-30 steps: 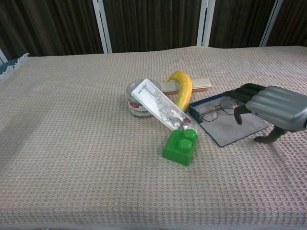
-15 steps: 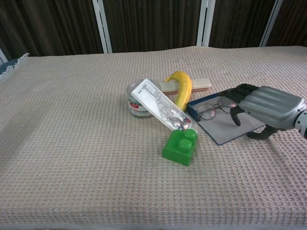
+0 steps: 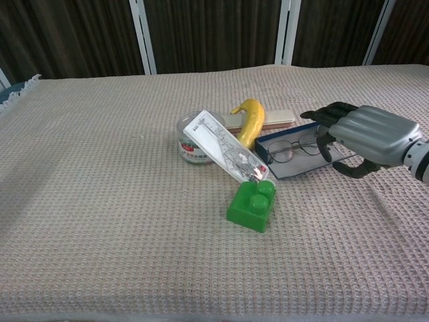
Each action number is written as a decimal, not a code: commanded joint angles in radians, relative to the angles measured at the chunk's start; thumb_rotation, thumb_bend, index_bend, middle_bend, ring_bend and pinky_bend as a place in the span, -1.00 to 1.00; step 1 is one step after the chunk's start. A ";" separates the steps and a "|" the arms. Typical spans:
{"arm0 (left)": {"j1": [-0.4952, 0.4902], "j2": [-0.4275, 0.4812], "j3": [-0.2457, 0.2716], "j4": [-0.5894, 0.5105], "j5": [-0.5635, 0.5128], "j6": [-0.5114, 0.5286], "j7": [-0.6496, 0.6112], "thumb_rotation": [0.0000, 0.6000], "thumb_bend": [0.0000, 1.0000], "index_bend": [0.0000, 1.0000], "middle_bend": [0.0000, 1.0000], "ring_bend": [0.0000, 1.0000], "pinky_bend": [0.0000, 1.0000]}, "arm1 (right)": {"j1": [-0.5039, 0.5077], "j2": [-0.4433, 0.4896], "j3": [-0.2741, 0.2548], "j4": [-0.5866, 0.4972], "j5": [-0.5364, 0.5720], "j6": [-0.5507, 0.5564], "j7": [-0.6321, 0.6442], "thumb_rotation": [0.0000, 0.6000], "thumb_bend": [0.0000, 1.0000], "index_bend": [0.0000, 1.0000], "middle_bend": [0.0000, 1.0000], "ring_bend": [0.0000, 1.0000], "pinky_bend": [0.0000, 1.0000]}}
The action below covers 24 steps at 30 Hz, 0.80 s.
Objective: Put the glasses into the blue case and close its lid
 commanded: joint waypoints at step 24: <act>0.005 0.005 0.001 0.004 0.009 0.010 -0.018 1.00 -0.15 -1.00 -1.00 -1.00 -0.98 | 0.028 -0.043 0.039 0.011 0.053 -0.030 -0.072 1.00 0.07 0.43 -0.78 -1.00 -1.00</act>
